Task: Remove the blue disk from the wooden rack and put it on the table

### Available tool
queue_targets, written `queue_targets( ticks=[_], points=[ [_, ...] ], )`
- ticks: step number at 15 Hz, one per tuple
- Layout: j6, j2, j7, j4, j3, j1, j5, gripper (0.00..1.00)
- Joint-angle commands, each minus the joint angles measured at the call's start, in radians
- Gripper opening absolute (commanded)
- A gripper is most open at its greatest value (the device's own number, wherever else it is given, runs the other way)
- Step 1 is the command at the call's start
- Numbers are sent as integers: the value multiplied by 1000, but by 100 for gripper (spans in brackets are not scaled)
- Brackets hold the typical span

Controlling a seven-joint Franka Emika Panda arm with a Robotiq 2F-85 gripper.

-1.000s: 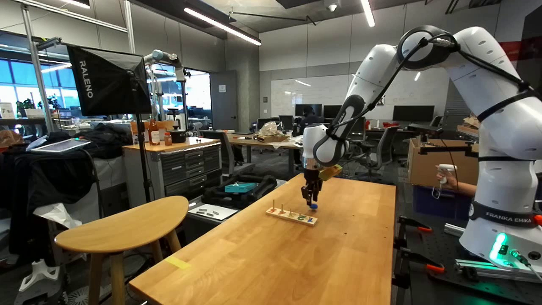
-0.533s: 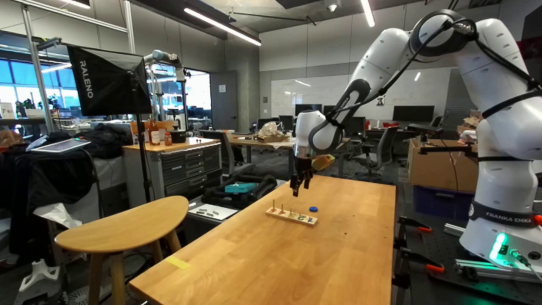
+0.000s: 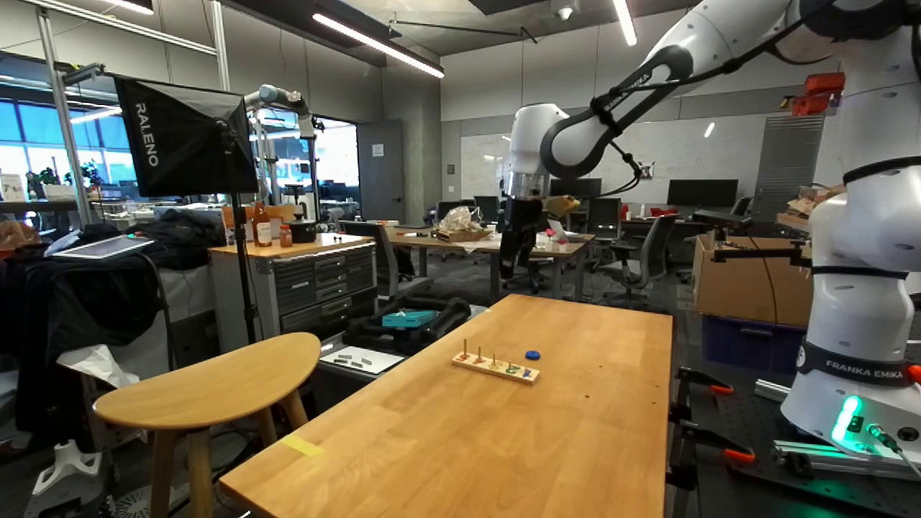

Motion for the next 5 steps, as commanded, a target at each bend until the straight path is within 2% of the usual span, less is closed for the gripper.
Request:
queue_targets(
  ticks=[1, 5],
  points=[
    [-29, -41, -8, -14, 32, -29, 0, 100],
    [-63, -118, -20, -60, 37, -33, 4, 100]
  ],
)
